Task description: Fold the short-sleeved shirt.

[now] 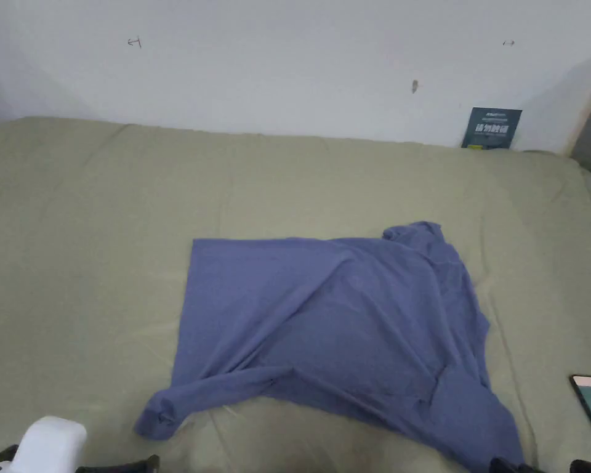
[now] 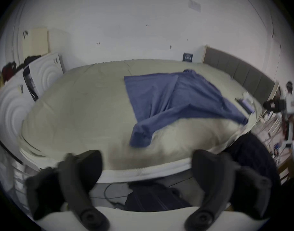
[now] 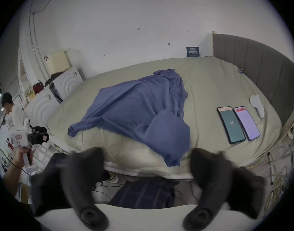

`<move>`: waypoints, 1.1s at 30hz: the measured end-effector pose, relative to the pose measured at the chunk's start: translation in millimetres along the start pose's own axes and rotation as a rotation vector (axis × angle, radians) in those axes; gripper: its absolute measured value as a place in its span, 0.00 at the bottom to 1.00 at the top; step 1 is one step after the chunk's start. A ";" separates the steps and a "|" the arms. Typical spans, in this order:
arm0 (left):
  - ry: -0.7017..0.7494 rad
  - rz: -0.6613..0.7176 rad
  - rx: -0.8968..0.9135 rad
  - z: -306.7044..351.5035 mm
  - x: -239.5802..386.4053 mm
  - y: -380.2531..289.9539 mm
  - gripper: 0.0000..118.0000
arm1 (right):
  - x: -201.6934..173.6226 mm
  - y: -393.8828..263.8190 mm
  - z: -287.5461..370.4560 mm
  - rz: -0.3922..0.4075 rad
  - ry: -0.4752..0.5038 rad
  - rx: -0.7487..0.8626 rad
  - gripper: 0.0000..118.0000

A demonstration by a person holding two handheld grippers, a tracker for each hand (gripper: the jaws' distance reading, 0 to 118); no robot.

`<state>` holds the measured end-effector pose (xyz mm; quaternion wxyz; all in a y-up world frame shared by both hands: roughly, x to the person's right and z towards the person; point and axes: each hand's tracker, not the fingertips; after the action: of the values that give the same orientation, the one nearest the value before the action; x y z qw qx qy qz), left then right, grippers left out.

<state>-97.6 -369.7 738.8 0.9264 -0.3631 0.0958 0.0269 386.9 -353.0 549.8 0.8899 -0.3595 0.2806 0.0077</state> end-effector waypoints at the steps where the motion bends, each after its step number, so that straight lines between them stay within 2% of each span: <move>1: 0.010 0.003 -0.037 -2.5 0.2 -1.0 0.66 | -3.9 -4.1 0.3 0.001 -0.034 0.005 0.50; 2: 0.038 0.009 -0.065 -7.7 0.4 -1.0 0.23 | -7.2 -8.9 -2.7 0.000 -0.079 -0.005 0.16; 3: 0.055 0.030 -0.101 -15.0 -1.6 -2.7 0.01 | -8.1 -13.6 -7.3 -0.012 -0.120 -0.029 0.00; 5: -0.047 0.087 -0.081 -26.9 -13.5 1.4 0.01 | -2.5 -19.0 -9.7 -0.054 -0.051 -0.040 0.00; 6: -0.026 0.107 -0.072 -34.6 -16.0 4.6 0.01 | -0.8 -19.7 -13.0 -0.080 -0.040 -0.060 0.00; 8: -0.019 0.086 -0.072 -50.9 -19.7 11.0 0.01 | 0.3 -21.6 -15.7 -0.074 -0.074 -0.061 0.00; 9: -0.002 0.071 -0.070 -62.2 -23.0 17.5 0.06 | 2.0 -21.6 -16.9 -0.076 -0.076 -0.067 0.00; 11: 0.007 0.071 -0.081 -83.4 -31.6 26.8 0.75 | 5.6 -21.1 -20.2 -0.100 -0.076 -0.071 0.00; 12: -0.011 0.070 -0.116 -97.1 -36.5 29.9 0.99 | 7.5 -20.9 -21.6 -0.121 -0.073 -0.072 0.00; 14: -0.050 0.057 -0.112 -117.8 -43.2 32.5 1.00 | 8.8 -19.0 -25.7 -0.150 -0.086 -0.078 0.00; 18: -0.060 -0.072 -0.207 -153.0 -36.9 36.7 0.99 | 10.9 -14.3 -31.9 -0.185 -0.101 -0.083 0.00; 19: -0.048 -0.109 -0.215 -157.9 -34.4 37.1 0.86 | 11.2 -13.1 -33.4 -0.188 -0.105 -0.084 0.00; 21: -0.060 -0.161 -0.233 -158.6 -24.0 37.7 0.29 | 12.0 -10.3 -36.3 -0.191 -0.115 -0.091 0.00; 23: -0.056 -0.202 -0.211 -155.6 -16.0 36.7 0.08 | 12.8 -7.4 -38.3 -0.188 -0.122 -0.095 0.00; 26: -0.112 -0.157 -0.232 -146.3 -12.8 36.1 0.08 | 12.9 -3.5 -40.1 -0.176 -0.126 -0.093 0.00; 32: -0.057 -0.107 -0.146 -116.8 -14.9 45.2 0.08 | 14.4 -3.3 -55.9 -0.066 -0.193 -0.139 0.00; 33: -0.039 -0.108 -0.142 -113.5 -14.0 46.9 0.08 | 16.2 -5.6 -58.8 -0.056 -0.181 -0.122 0.02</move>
<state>-134.8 -411.9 628.7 0.9001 -0.4320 0.0557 -0.0094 372.7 -398.1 510.9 0.8879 -0.4186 0.1878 0.0321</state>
